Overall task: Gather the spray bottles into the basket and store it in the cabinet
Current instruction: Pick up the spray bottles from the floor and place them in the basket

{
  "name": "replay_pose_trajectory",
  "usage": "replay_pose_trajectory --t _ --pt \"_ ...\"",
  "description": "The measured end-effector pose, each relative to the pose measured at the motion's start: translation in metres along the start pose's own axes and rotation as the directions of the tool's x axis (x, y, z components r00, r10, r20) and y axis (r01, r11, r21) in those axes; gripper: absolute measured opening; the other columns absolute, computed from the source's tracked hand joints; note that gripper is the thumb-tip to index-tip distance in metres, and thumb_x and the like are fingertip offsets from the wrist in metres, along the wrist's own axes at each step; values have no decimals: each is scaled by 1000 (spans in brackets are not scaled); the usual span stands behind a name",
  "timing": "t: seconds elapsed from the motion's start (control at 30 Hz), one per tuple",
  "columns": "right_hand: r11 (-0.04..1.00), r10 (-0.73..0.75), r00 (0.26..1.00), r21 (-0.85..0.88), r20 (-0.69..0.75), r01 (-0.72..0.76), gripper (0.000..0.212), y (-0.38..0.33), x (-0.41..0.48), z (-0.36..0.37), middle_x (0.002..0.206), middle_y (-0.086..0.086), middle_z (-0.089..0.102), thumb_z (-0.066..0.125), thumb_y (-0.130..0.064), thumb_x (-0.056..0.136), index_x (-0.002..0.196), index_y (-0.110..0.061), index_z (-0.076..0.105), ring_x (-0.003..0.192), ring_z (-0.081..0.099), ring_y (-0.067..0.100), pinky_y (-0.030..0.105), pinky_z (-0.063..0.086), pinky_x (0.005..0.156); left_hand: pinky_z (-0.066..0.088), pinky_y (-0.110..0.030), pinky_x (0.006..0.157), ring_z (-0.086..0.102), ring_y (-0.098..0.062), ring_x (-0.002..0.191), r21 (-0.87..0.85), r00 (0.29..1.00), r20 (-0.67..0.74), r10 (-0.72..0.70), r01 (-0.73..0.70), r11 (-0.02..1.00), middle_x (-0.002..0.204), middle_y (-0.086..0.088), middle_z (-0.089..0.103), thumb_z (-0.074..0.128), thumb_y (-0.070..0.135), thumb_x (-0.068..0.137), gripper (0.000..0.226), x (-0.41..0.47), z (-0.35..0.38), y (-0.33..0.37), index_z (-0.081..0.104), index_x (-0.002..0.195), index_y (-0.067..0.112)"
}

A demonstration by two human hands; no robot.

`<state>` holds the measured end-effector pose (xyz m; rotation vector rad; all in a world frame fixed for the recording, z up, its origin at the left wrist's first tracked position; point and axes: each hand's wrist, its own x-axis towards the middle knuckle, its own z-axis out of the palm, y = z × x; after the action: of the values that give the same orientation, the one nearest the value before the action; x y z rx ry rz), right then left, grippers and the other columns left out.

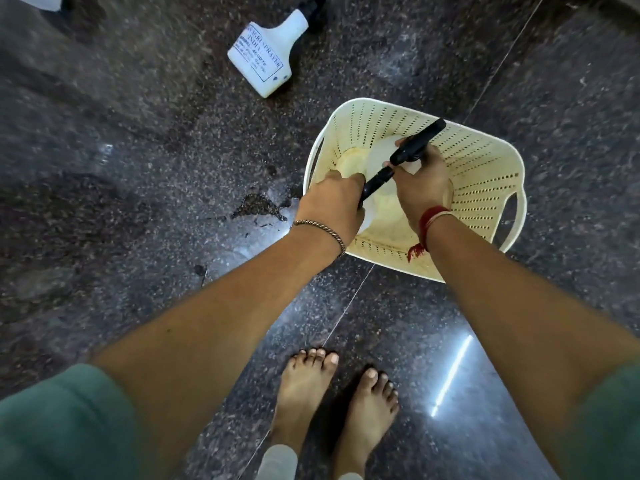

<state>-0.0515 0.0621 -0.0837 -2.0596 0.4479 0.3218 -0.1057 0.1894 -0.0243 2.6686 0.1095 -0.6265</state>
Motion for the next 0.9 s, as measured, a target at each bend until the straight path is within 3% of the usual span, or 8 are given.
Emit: replay_pose_trajectory --t 0.07,0.2,0.33,0.5,0.6,0.73,0.8,0.9 --pt "999 -20 999 -31 34 21 32 -1 -2 3 109 2 58 69 -9 80 111 -12 63 95 53 11 0 37 75 46 -38 65 60 -36 83 19 1000 10 20 -20 1000 103 -16 53 56 21 89 26 -2 4 0 52 112 8" --pt "999 -52 997 -2 53 52 31 3 -8 5 113 14 54 64 5 78 108 -5 62 99 52 15 27 45 97 39 -34 57 61 -33 81 94 998 4 64 -64 994 103 -12 52 55 27 90 30 -7 6 -2 50 115 12" --pt "998 -28 997 50 66 24 36 4 -10 4 111 8 52 64 8 78 110 -8 62 102 50 14 40 45 101 40 -33 54 61 -31 77 84 996 -20 85 -83 993 100 -7 50 54 32 89 30 -8 9 -7 50 114 16" --pt "997 60 997 48 56 -63 46 4 -17 -3 128 3 58 69 -7 79 123 -13 56 121 51 17 18 37 98 40 -31 55 59 -28 74 23 995 -79 54 -53 998 94 -4 53 55 43 87 31 -13 14 -16 55 107 19" --pt "997 52 999 49 -6 -52 63 -2 -24 -6 140 4 47 73 -11 78 135 -18 46 128 44 18 18 35 101 41 -31 56 60 -29 75 22 992 -102 76 -75 997 91 -5 53 54 42 88 30 -15 15 -20 58 106 19" --pt "983 -166 974 -105 -154 151 85 -22 -33 -22 144 14 28 70 -3 74 145 -24 28 106 44 10 -8 31 75 41 -31 56 56 -26 71 26 992 -102 71 -69 997 83 -3 49 54 39 89 28 -14 14 -19 58 108 18" --pt "950 -255 965 -202 -62 238 68 -34 -34 -33 135 11 39 64 -9 77 138 -24 39 94 47 8 5 43 78 41 -30 54 55 -25 68 38 994 -93 58 -55 998 76 -1 50 54 38 90 24 -14 13 -18 58 105 19" --pt "993 -29 998 -113 -61 22 47 -54 -32 -40 98 0 62 48 -33 81 125 -19 50 93 65 24 45 53 89 43 -30 53 53 -25 64 43 997 -64 44 -42 998 70 0 52 53 36 91 22 -16 14 -16 57 105 19"
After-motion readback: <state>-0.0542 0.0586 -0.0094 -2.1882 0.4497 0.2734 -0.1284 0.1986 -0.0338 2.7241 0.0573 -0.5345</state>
